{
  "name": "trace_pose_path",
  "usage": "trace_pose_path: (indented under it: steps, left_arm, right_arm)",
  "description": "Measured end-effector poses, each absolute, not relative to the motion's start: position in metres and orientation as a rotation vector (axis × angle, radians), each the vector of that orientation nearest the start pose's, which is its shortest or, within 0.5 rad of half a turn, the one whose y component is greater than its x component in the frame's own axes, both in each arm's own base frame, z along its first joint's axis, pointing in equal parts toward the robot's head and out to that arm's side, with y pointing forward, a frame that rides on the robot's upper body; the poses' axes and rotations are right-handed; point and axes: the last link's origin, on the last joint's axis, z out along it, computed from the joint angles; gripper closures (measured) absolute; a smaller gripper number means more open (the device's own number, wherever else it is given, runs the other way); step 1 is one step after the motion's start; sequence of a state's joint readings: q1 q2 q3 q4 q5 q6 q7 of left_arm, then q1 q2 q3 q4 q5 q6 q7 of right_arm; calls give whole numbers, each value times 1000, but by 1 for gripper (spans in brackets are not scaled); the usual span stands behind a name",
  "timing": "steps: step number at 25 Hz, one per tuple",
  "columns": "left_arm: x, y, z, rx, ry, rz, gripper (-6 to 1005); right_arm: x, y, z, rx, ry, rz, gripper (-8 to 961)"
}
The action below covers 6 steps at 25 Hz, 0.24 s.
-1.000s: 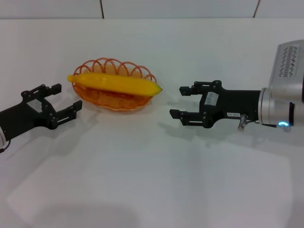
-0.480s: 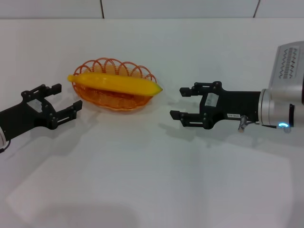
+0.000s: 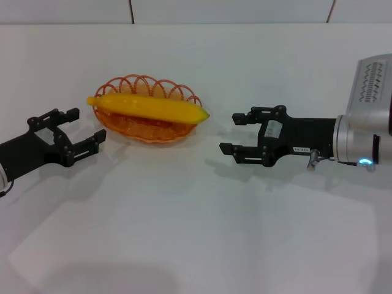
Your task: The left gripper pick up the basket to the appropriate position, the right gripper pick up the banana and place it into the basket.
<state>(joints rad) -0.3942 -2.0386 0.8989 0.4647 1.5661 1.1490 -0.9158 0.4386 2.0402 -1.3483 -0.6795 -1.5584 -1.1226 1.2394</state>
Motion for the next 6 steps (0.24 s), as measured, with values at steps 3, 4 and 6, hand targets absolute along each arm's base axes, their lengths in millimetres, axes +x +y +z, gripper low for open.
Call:
trace_pose_path:
  steps: [3, 4, 6]
  left_arm:
    - [-330, 328, -8, -2352, -473, -499, 229]
    - [-330, 328, -8, -2352, -473, -500, 229]
    - [-330, 328, -8, -2352, -473, -500, 229]
  right_arm:
    - [257, 338, -50, -2708, 385, 470, 252]
    - [257, 338, -50, -2708, 385, 470, 252]
    - [257, 338, -50, -2708, 385, 470, 252]
